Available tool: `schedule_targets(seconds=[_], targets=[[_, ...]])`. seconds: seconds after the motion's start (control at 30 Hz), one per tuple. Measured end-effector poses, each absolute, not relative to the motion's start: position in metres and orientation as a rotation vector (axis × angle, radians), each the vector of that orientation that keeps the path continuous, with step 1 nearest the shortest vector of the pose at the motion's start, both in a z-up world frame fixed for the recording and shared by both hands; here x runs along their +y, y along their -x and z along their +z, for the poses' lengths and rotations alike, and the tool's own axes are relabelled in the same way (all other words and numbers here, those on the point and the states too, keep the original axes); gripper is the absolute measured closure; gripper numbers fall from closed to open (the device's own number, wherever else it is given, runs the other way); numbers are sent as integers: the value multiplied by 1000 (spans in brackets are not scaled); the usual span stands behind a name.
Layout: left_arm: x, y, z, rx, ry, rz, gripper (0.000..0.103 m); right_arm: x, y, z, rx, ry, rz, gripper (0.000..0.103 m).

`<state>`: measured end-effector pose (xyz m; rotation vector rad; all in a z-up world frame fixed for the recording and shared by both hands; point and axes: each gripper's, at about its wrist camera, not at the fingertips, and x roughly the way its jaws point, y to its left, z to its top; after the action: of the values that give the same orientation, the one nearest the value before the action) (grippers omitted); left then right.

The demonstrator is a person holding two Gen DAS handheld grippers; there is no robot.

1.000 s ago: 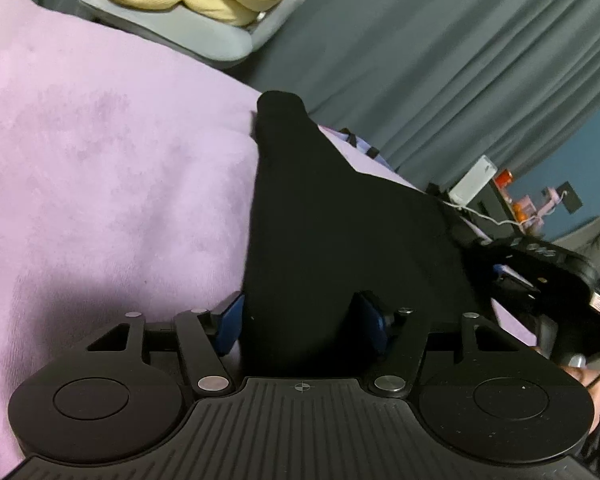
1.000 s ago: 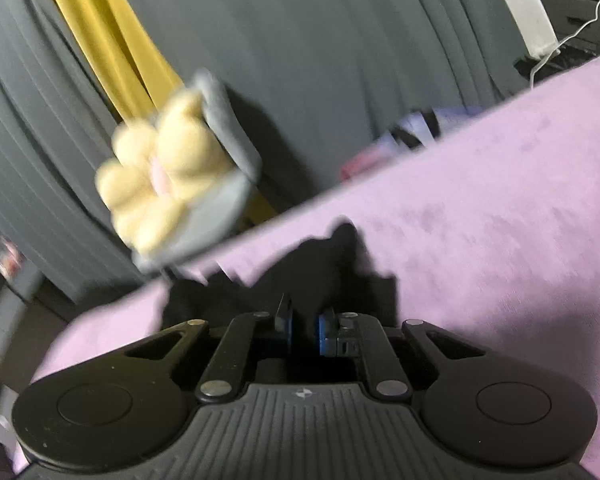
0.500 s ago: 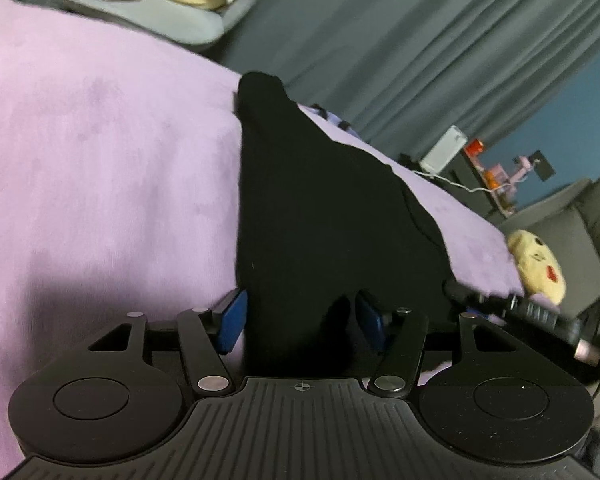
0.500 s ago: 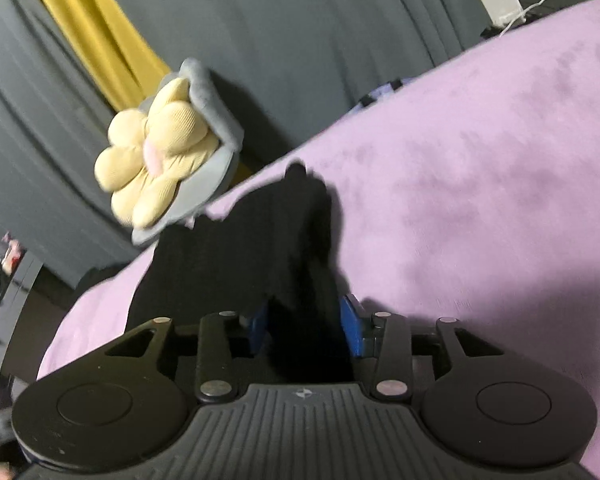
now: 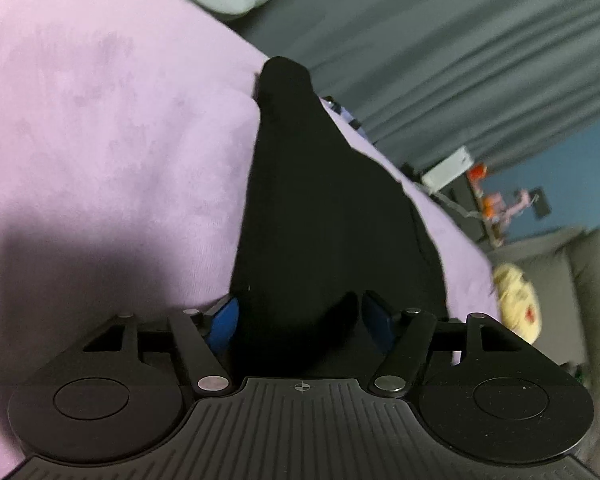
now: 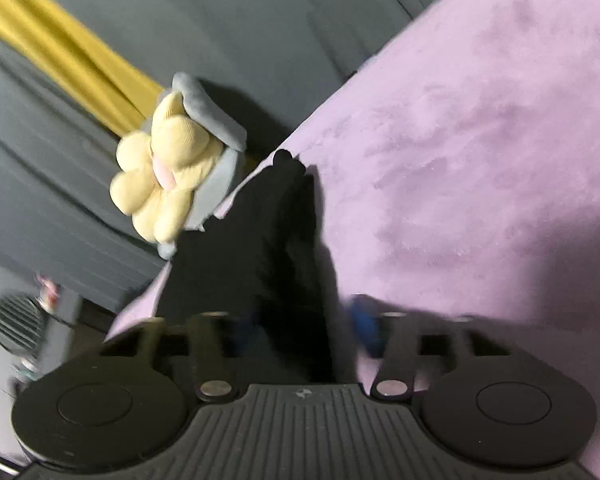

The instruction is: Fold small clothes

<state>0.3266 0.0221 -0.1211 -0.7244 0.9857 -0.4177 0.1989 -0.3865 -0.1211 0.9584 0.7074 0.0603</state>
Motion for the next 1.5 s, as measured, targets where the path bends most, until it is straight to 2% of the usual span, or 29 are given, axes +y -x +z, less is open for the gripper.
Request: schedule_targets(seconds=[0.23,0.33,0.37,0.43,0.47,0.5,0.6,0.83,1.03,1.33,1.43,1.5], targets=[[21,-359,-131,992,836,-412,32,-376,-252,-133,760,-997,140,47],[18,-376,-134,1007,871,-405,32,-369,-266,-136,767,-1009,131,56],[18,-380,-134,1012,880,-398,33,-367,-268,-136,766,-1014,119,63],[16,-385,-133,1017,873,-372,49,-361,-272,-137,770,-992,105,75],[14,-385,-133,1022,851,-366,62,-356,-275,-134,772,-951,100,78],[14,-383,-132,1017,833,-373,67,-351,-275,-130,769,-901,95,80],[23,-376,-129,1001,864,-397,72,-348,-269,-121,761,-916,112,83],[50,-349,-92,952,827,-408,72,-323,-253,-99,761,-933,202,83],[83,-304,-67,930,691,-374,72,-282,-241,-92,815,-916,285,83],[122,-228,-68,968,510,-261,72,-210,-211,-101,965,-764,391,83],[130,-216,-80,988,474,-225,65,-204,-200,-101,984,-721,404,76],[135,-213,-79,993,465,-190,55,-213,-196,-96,967,-717,370,71]])
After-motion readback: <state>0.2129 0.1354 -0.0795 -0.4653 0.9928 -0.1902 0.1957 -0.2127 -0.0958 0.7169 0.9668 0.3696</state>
